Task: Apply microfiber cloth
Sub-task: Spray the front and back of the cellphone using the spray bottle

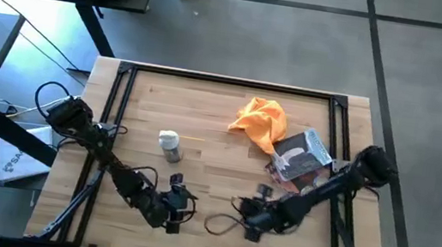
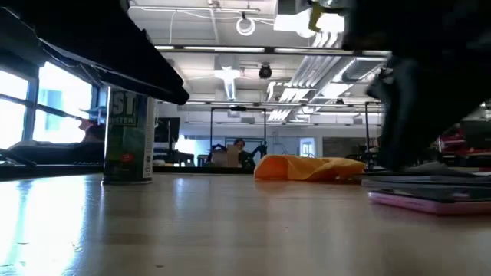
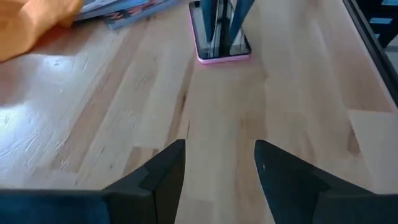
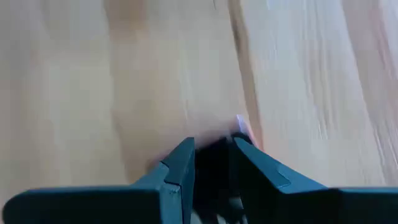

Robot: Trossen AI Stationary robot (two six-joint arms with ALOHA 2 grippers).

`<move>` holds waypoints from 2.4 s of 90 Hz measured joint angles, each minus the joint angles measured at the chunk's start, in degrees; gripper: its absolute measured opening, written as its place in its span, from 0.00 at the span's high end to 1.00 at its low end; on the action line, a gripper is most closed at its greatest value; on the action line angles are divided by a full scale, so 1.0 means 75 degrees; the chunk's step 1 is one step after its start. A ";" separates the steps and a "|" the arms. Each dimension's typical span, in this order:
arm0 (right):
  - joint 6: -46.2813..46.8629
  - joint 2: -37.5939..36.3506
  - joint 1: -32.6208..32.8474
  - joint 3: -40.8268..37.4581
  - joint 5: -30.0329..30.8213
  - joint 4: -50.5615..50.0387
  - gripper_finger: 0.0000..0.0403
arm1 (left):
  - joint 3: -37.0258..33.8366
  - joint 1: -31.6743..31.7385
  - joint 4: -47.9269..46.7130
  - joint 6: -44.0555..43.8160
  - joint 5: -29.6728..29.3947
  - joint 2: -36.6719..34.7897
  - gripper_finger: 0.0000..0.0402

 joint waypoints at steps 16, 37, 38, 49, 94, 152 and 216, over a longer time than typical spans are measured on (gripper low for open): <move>-0.0235 -0.0033 -0.0247 0.0707 -0.0827 -0.0967 0.81 | 0.0000 0.0120 0.0000 -0.0003 0.0002 0.0000 0.57; 0.1566 -0.0043 0.0690 0.1214 -0.0752 -0.5229 0.81 | 0.0000 0.0138 0.0000 0.0000 -0.0043 0.0000 0.57; 0.1662 -0.0034 0.0758 0.1214 -0.0751 -0.5364 0.81 | 0.0000 0.0137 0.0000 0.0000 -0.0050 0.0000 0.57; 0.2690 0.0017 0.1529 0.1211 -0.0660 -0.6047 0.81 | 0.0000 0.0136 -0.0003 -0.0003 -0.0070 0.0000 0.57; 0.3022 0.1113 0.2578 0.1211 -0.0472 -0.6540 0.81 | 0.0000 0.0127 0.0000 -0.0064 -0.0021 0.0003 0.57; -0.1270 0.2040 0.0755 0.1338 0.2756 -0.5073 0.81 | 0.0003 0.0512 -0.0034 0.0662 -0.0234 0.0344 0.57; -0.3980 0.2017 0.0756 0.1631 0.2584 -0.2044 0.81 | 0.0026 0.1711 0.1679 0.4843 0.1488 0.2145 0.57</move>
